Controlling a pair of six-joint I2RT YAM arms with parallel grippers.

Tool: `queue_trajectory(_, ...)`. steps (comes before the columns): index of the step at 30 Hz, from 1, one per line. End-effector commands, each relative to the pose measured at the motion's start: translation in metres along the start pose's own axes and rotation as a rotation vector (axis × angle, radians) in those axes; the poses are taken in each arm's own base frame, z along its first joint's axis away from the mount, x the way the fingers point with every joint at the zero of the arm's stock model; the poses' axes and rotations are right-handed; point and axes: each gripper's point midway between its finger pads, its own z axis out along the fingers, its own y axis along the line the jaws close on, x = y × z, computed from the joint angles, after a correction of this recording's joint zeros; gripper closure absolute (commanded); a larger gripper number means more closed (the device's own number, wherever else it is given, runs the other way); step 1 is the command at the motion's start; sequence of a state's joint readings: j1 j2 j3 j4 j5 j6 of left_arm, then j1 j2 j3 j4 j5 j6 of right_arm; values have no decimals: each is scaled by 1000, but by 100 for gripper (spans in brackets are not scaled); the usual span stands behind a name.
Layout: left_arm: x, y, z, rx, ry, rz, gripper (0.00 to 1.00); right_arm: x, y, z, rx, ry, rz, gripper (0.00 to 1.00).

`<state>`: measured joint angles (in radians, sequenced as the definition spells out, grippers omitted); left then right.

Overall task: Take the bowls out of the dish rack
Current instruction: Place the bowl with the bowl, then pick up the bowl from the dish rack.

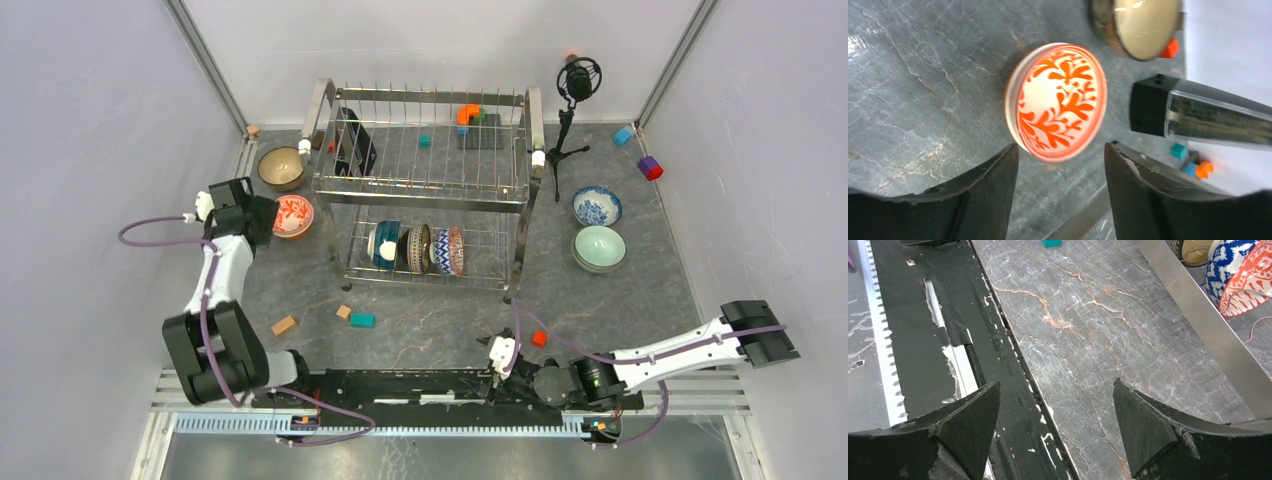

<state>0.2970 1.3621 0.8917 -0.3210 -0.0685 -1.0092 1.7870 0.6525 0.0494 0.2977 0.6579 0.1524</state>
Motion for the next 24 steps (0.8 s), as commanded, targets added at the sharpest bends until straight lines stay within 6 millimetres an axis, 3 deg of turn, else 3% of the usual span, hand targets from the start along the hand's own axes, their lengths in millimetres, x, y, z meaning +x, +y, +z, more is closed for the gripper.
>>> queue_trajectory(1, -12, -20, -53, 118, -59, -1, 25, -28, -2, 0, 24, -52, 22, 12)
queue_trajectory(6, -1, -9, -114, 192, -120, 107, 15, -53, -17, -4, 96, -98, 28, 11)
queue_trajectory(12, 16, 14, -167, 269, -200, 220, 12, -84, -60, -14, 355, -153, 79, 9)
queue_trajectory(15, 23, 22, -186, 324, -199, 239, 12, -98, -75, -9, 431, -141, 101, 9)
queue_trajectory(18, 26, 30, -201, 355, -197, 252, 13, -106, -89, 10, 441, -113, 155, 12)
queue_trajectory(24, 37, 38, -207, 376, -163, 293, 14, -124, -121, 43, 455, -133, 244, 20)
